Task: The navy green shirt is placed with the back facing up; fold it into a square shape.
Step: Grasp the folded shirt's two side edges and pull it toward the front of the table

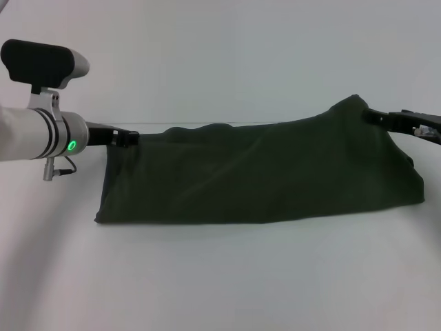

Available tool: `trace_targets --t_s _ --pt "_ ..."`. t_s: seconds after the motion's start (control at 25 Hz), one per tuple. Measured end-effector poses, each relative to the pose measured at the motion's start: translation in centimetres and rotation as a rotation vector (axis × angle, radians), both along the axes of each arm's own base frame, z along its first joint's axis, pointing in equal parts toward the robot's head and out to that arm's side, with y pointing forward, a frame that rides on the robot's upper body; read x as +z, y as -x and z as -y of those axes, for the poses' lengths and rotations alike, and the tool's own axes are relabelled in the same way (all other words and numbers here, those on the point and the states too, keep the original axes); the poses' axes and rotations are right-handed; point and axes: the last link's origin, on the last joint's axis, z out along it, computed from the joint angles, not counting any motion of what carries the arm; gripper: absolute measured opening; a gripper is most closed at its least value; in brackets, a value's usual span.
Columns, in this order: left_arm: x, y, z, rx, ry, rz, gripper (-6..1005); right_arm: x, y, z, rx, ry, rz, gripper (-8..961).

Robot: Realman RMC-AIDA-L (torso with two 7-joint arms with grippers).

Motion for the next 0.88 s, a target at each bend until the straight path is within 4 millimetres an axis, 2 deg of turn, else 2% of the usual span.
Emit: trace_targets --t_s 0.28,0.6,0.72,0.88 --pt "-1.1 -0.8 0.0 -0.050 0.033 -0.051 558 -0.2 0.2 0.0 0.010 0.011 0.008 958" --pt "-2.2 -0.1 1.1 -0.012 0.077 -0.026 561 -0.2 -0.1 0.2 0.007 0.019 0.010 959" --pt "-2.0 0.5 1.8 0.029 0.090 0.019 562 -0.1 -0.3 0.2 0.004 0.018 0.013 955" --pt "-0.8 0.5 3.0 0.056 0.078 0.098 563 0.0 -0.6 0.4 -0.004 0.019 0.012 946"
